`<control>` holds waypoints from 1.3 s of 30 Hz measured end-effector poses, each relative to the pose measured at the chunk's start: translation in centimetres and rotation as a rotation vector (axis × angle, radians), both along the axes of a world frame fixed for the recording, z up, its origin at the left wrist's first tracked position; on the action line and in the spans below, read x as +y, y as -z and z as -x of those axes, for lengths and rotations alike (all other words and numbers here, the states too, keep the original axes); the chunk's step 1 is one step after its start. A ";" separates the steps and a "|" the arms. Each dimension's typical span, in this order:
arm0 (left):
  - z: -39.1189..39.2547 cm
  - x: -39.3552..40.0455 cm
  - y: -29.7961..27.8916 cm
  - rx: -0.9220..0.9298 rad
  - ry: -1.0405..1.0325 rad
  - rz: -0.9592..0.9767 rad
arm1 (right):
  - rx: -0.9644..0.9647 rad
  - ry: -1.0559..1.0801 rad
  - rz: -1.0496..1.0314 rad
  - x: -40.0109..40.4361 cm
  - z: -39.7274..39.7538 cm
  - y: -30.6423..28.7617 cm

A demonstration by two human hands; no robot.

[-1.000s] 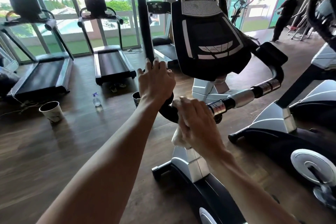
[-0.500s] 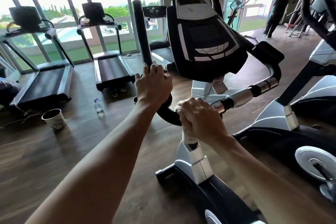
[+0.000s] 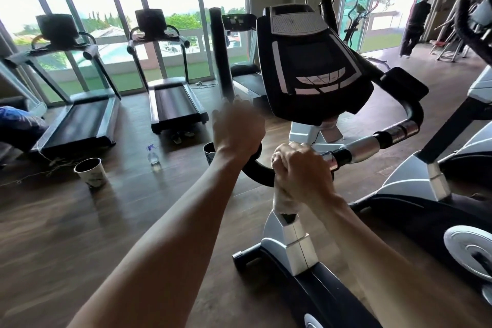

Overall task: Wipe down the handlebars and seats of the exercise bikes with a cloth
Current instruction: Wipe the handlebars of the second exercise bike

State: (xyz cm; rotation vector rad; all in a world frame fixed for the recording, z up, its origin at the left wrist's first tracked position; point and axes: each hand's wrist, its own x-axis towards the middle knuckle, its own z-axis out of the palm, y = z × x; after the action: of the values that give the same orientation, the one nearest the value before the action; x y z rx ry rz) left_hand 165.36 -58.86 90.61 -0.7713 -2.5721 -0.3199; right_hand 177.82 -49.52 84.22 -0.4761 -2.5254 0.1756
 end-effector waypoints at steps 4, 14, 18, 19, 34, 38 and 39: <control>0.0 0.0 0.0 -0.009 -0.001 0.009 | 0.033 -0.062 -0.052 -2.6 -0.6 1.4; -0.3 -0.1 0.1 -0.012 -0.002 0.011 | -0.045 0.025 -0.086 -2.8 -0.2 0.5; -0.4 -0.3 0.0 -0.013 0.020 0.013 | -0.085 -0.040 0.008 -0.5 -0.6 -0.5; -0.4 -0.4 0.0 -0.012 0.018 0.017 | -0.077 0.002 0.011 -0.2 0.0 -0.5; -0.4 -0.4 0.1 0.016 0.025 0.003 | 0.121 0.001 -0.011 -1.4 -0.3 1.5; -0.7 -0.1 0.4 0.010 -0.012 -0.039 | 0.076 -0.189 -0.093 -0.3 -1.6 1.4; -0.8 0.0 0.4 -0.004 -0.020 -0.044 | 0.058 -0.237 -0.110 0.6 -2.0 1.3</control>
State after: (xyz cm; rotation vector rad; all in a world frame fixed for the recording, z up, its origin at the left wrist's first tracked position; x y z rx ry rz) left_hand 166.20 -58.87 90.16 -0.7296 -2.5654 -0.3707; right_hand 179.80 -48.93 82.90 -0.1258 -2.5135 0.1362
